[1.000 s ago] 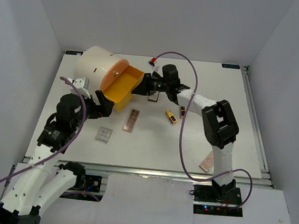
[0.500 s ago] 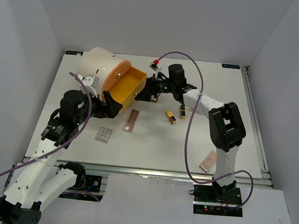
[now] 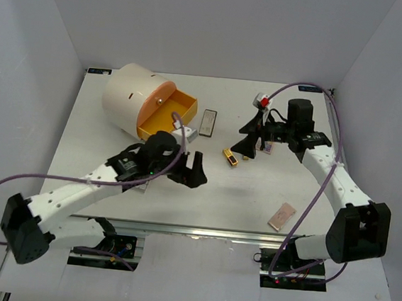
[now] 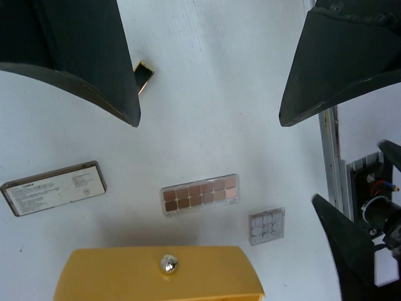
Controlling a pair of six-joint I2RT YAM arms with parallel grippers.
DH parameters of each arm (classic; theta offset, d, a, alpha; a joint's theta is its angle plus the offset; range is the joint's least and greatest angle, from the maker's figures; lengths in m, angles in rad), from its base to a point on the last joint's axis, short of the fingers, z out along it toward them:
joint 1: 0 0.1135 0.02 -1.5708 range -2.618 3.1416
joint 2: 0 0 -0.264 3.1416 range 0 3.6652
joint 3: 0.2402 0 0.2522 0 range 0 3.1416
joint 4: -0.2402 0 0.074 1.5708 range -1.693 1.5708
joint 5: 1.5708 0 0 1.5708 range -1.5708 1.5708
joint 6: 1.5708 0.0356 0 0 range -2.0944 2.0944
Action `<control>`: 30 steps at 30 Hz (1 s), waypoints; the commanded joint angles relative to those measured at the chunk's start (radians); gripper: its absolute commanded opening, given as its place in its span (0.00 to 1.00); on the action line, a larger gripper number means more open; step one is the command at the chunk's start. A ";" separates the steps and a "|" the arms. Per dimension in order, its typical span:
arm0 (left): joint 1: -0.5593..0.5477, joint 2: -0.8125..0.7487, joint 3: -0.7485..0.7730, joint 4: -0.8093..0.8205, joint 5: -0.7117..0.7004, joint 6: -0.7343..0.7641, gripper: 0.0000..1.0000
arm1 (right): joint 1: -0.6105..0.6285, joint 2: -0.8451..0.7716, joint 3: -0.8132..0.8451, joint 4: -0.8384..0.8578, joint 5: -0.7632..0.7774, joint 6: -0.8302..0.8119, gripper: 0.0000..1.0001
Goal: Organize the makeup
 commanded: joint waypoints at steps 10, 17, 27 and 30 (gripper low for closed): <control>-0.050 0.483 0.112 0.000 -0.642 0.074 0.98 | -0.184 -0.070 -0.154 -0.024 -0.142 -0.065 0.97; -0.014 0.583 0.147 0.027 -0.719 0.119 0.98 | -0.192 -0.068 -0.163 -0.022 -0.157 -0.068 0.97; 0.060 0.637 0.097 0.081 -0.588 0.148 0.98 | -0.201 -0.065 -0.165 -0.020 -0.169 -0.065 0.97; 0.070 0.639 0.073 0.093 -0.538 0.142 0.97 | -0.202 -0.064 -0.165 -0.019 -0.172 -0.063 0.97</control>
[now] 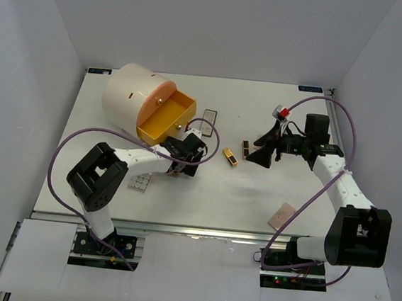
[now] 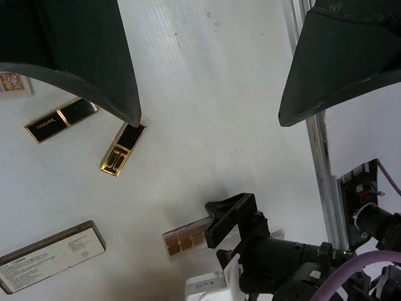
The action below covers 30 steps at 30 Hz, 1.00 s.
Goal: Organize the makeup
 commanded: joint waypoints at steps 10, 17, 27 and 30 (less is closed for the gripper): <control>0.031 -0.041 -0.113 0.071 0.261 -0.022 0.74 | -0.018 -0.012 -0.003 0.023 -0.042 -0.005 0.97; 0.004 -0.120 -0.156 0.109 0.378 -0.032 0.67 | -0.019 -0.009 -0.003 0.023 -0.047 -0.003 0.97; -0.039 -0.031 -0.178 0.084 0.279 -0.076 0.81 | -0.024 -0.010 -0.005 0.023 -0.054 -0.003 0.97; -0.039 0.013 -0.154 0.073 0.250 -0.089 0.82 | -0.025 -0.007 -0.005 0.022 -0.058 -0.003 0.97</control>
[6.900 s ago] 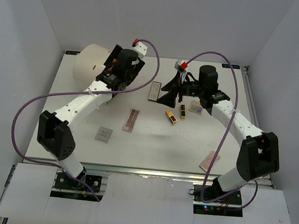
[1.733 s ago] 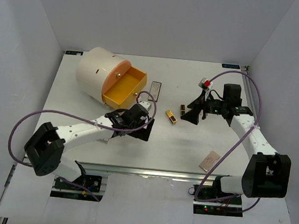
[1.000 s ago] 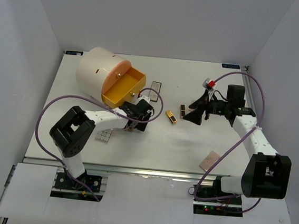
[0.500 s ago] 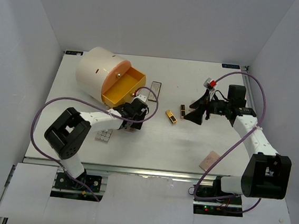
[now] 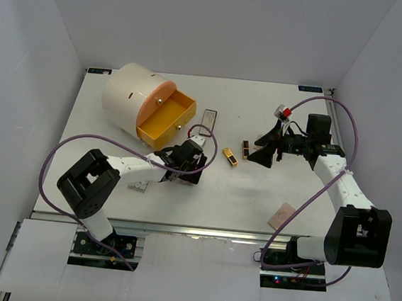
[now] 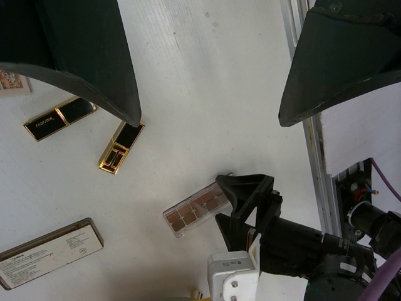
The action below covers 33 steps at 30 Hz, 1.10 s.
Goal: Organize the makeup
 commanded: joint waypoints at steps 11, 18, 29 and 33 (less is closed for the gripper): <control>-0.001 0.137 0.031 -0.093 0.037 -0.102 0.60 | -0.016 -0.007 -0.007 0.021 -0.046 -0.005 0.97; -0.038 -0.028 0.042 -0.118 0.046 0.020 0.12 | -0.020 -0.010 -0.006 0.020 -0.056 -0.007 0.97; -0.031 -0.276 0.307 -0.350 -0.110 0.307 0.03 | -0.024 -0.016 -0.009 0.018 -0.057 -0.016 0.97; 0.065 -0.276 0.395 -0.386 -0.089 0.436 0.03 | -0.024 -0.017 -0.013 0.018 -0.058 -0.017 0.97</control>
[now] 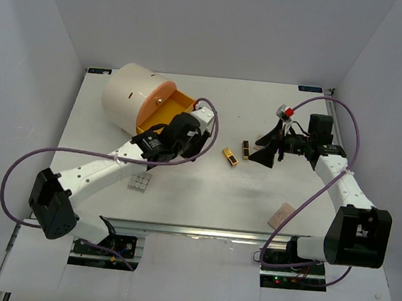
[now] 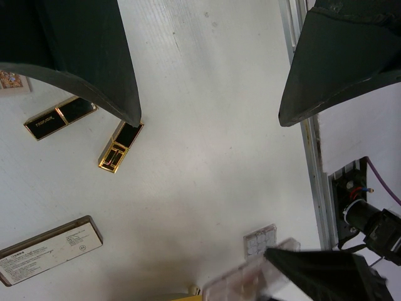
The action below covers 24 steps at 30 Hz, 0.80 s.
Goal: Organize the makeup
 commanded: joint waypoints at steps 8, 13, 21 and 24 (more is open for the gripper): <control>0.281 -0.001 0.170 -0.011 0.045 0.414 0.08 | -0.008 -0.004 -0.014 0.017 -0.042 -0.013 0.97; 0.303 0.051 0.222 -0.014 0.038 0.463 0.15 | -0.008 -0.001 -0.015 0.017 -0.050 -0.013 0.97; 0.306 0.060 0.187 -0.007 0.003 0.461 0.74 | -0.008 0.000 -0.015 0.017 -0.052 -0.014 0.97; 0.306 0.061 0.185 -0.003 -0.022 0.458 0.85 | -0.008 0.001 -0.015 0.017 -0.052 -0.015 0.97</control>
